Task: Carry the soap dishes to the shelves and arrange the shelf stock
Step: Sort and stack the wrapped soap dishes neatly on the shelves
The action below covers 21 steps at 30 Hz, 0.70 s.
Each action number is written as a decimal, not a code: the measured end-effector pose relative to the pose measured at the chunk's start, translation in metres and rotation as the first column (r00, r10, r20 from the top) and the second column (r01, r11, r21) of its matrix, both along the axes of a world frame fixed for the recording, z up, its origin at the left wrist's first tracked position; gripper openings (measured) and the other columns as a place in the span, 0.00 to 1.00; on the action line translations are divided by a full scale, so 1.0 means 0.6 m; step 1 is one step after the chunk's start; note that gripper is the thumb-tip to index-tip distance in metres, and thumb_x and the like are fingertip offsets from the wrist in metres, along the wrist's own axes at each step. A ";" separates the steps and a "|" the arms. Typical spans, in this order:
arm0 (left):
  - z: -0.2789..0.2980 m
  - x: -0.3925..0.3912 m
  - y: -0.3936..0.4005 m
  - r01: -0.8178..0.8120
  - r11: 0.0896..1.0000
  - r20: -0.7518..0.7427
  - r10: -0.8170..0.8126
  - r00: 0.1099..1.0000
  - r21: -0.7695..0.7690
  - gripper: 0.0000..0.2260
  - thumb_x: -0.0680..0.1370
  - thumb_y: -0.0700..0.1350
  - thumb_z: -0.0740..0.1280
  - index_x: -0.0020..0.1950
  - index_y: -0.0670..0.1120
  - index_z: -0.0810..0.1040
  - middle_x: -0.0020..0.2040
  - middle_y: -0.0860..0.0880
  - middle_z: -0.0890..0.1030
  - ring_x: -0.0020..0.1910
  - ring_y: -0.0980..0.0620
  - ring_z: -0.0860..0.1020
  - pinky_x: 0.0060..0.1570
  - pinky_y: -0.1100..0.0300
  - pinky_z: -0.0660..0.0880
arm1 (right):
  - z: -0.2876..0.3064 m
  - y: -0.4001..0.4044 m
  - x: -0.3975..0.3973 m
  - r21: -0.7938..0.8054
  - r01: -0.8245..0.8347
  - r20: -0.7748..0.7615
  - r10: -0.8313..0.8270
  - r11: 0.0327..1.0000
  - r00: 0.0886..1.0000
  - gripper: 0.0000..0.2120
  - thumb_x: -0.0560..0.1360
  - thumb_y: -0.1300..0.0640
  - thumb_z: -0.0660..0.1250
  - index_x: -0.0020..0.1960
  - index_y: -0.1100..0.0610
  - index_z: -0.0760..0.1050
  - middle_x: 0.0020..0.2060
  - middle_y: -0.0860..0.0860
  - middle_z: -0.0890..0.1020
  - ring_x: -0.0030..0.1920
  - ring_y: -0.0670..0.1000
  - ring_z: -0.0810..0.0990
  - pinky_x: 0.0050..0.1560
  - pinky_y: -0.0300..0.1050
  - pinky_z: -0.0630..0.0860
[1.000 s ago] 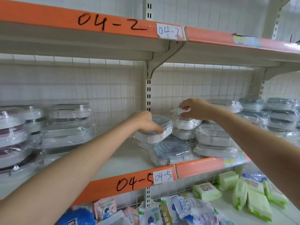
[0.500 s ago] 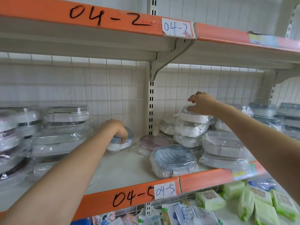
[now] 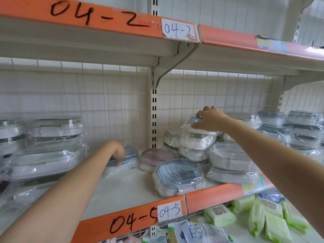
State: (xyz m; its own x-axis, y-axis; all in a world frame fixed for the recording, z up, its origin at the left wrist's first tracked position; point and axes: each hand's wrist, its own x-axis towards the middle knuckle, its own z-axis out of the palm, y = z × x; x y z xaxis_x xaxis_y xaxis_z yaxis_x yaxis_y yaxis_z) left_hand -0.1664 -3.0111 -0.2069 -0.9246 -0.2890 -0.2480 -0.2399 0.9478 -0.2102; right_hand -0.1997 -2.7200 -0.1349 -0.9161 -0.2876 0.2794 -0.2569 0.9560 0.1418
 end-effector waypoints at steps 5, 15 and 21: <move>-0.010 -0.003 -0.002 0.006 1.000 -0.101 -0.003 0.995 0.026 0.16 0.77 0.37 0.61 0.65 0.37 0.75 0.54 0.43 0.76 0.49 0.47 0.74 0.47 0.59 0.72 | 0.020 0.014 0.004 -0.140 -0.021 0.128 0.039 0.990 0.991 0.25 0.76 0.43 0.58 0.65 0.60 0.71 0.63 0.59 0.71 0.63 0.58 0.68 0.57 0.48 0.66; -0.018 0.007 0.015 0.110 0.982 -0.367 -0.047 0.929 0.154 0.16 0.79 0.45 0.61 0.62 0.39 0.76 0.63 0.41 0.77 0.61 0.42 0.76 0.51 0.57 0.73 | 0.006 -0.028 -0.028 -0.135 0.251 0.206 -0.221 0.958 0.953 0.46 0.69 0.23 0.50 0.73 0.55 0.64 0.72 0.54 0.66 0.71 0.59 0.65 0.71 0.56 0.62; -0.032 0.017 0.022 0.225 0.962 -0.390 -0.149 0.908 0.154 0.09 0.72 0.41 0.63 0.48 0.42 0.80 0.54 0.42 0.81 0.52 0.41 0.79 0.46 0.56 0.75 | 0.001 -0.038 -0.028 -0.167 0.229 0.060 -0.222 0.959 0.973 0.36 0.74 0.34 0.59 0.69 0.62 0.65 0.67 0.61 0.70 0.66 0.60 0.68 0.65 0.52 0.65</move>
